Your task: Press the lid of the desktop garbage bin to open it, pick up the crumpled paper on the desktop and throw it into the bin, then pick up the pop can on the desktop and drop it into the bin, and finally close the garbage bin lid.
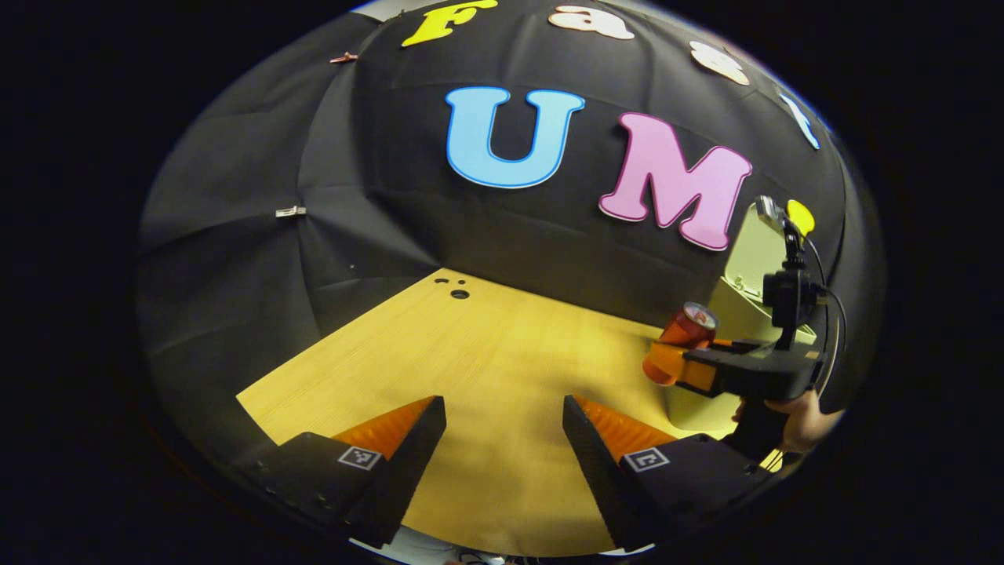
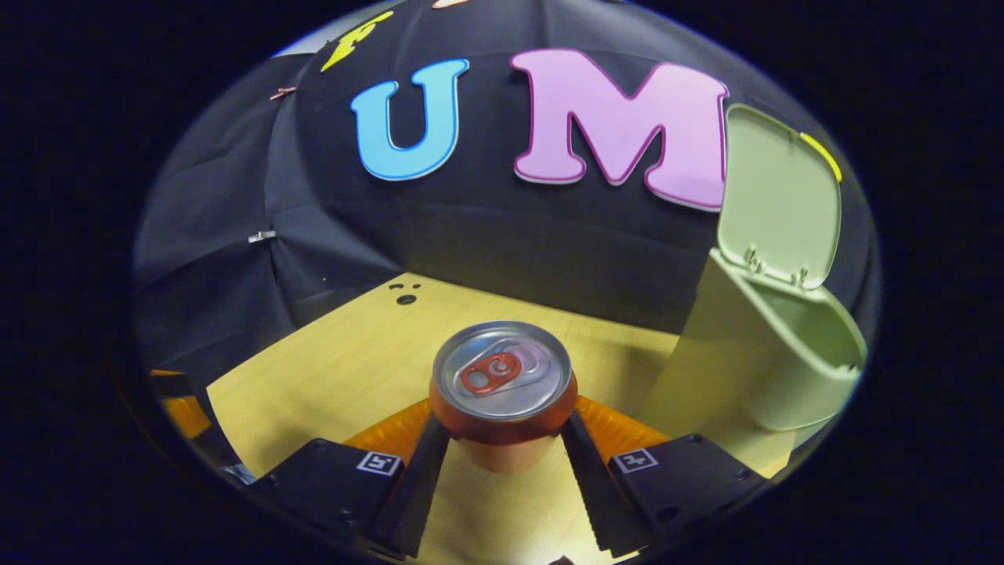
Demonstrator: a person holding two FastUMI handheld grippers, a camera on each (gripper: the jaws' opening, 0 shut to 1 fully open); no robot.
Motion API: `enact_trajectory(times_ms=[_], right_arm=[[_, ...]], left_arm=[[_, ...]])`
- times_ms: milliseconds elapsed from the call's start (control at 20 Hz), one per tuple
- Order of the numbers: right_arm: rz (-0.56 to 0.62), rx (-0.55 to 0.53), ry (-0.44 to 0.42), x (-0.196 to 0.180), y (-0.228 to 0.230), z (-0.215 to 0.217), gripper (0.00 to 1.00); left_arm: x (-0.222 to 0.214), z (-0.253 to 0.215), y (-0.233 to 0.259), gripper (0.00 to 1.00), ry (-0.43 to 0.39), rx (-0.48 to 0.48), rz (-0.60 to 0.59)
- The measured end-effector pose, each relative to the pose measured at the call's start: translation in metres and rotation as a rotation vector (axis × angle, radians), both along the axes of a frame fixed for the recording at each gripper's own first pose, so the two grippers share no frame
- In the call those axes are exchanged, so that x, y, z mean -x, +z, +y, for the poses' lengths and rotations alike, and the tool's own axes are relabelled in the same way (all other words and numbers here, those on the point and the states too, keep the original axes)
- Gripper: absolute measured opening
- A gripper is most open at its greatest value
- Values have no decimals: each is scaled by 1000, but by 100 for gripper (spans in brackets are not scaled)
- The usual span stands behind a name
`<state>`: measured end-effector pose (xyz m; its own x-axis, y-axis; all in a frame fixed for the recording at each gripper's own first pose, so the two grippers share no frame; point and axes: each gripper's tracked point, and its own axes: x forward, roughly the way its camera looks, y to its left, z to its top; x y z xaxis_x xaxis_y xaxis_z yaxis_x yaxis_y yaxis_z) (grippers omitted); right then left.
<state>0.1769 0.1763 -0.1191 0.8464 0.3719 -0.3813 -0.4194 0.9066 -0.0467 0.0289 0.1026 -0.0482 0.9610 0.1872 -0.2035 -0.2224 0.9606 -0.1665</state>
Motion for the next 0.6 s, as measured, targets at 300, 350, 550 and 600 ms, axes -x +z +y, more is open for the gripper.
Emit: enact_trajectory(times_ms=[300, 350, 550, 600], right_arm=[[-87, -38, -110, 7, 82, -17, 82], [-101, -42, -125, 9, 94, -21, 82], [-132, -35, -171, 13, 132, -42, 81], [-141, -34, -180, 11, 141, -49, 82]], left_arm=[[9, 5, -2, 96, -82, -23, -26], [10, 8, -3, 96, -86, -16, -30], [18, 19, 0, 96, -71, -21, -49], [20, 18, 1, 96, -72, -34, -54]])
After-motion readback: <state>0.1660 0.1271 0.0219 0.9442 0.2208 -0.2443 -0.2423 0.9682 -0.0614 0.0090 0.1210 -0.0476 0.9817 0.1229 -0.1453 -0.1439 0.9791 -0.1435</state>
